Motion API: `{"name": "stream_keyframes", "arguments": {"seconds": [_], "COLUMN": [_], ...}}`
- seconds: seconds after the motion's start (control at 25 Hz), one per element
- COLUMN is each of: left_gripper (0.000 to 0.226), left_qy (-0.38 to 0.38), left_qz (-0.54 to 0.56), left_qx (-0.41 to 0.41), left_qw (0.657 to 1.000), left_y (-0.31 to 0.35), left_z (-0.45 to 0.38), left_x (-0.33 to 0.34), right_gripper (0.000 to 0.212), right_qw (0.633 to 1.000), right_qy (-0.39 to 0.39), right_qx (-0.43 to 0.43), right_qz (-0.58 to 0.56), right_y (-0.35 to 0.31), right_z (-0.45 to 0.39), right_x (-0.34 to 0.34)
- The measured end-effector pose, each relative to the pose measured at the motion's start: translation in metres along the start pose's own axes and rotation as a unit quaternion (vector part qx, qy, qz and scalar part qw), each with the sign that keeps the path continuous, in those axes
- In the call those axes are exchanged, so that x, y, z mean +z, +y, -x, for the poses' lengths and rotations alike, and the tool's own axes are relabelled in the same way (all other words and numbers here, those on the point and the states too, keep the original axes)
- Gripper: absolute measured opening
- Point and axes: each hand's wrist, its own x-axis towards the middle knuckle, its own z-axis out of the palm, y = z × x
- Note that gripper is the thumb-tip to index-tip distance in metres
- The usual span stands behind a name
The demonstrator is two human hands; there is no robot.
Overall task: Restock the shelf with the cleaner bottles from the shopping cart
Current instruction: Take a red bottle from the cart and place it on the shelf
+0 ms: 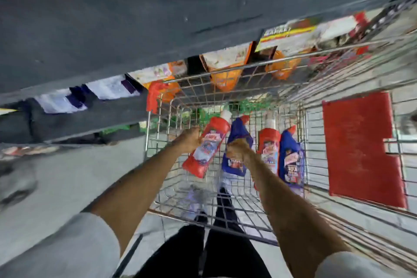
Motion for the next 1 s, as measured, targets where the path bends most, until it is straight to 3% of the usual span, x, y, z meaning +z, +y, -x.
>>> {"name": "stream_keyframes", "arguments": {"seconds": [0.12, 0.2, 0.4, 0.52, 0.6, 0.72, 0.88, 1.0], "left_gripper": [0.037, 0.031, 0.033, 0.037, 0.039, 0.042, 0.049, 0.048], "left_qy": [-0.036, -0.046, -0.044, -0.067, -0.042, 0.011, 0.011, 0.044], "left_qz": [-0.044, -0.031, -0.004, 0.075, 0.14, 0.188, 0.217, 0.258], "left_qx": [-0.019, -0.041, -0.081, -0.114, -0.115, -0.058, 0.055, 0.126], "left_qw": [0.998, 0.998, 0.996, 0.988, 0.983, 0.98, 0.974, 0.957], "left_y": [-0.004, -0.007, -0.013, -0.02, -0.016, -0.004, 0.025, 0.049], "left_z": [-0.014, -0.022, -0.034, -0.026, -0.016, -0.002, 0.025, 0.055], "left_x": [0.009, 0.015, 0.022, 0.029, 0.033, 0.026, -0.003, -0.027], "right_gripper": [0.009, 0.026, 0.03, 0.025, 0.028, 0.026, 0.022, 0.009], "right_qw": [1.0, 1.0, 0.997, 0.992, 0.987, 0.977, 0.959, 0.919], "right_qy": [-0.028, 0.002, 0.039, 0.004, -0.005, -0.015, -0.051, -0.102], "right_qx": [-0.008, -0.019, 0.003, 0.014, -0.004, -0.061, -0.166, -0.28], "right_qz": [0.003, -0.023, -0.07, -0.128, -0.162, -0.206, -0.223, -0.259], "right_y": [0.004, -0.004, -0.007, -0.004, -0.001, -0.001, -0.003, -0.023], "right_z": [-0.016, -0.024, -0.039, -0.036, -0.029, -0.008, 0.03, 0.07], "right_x": [0.023, 0.039, 0.04, 0.029, 0.018, -0.003, -0.036, -0.055]}}
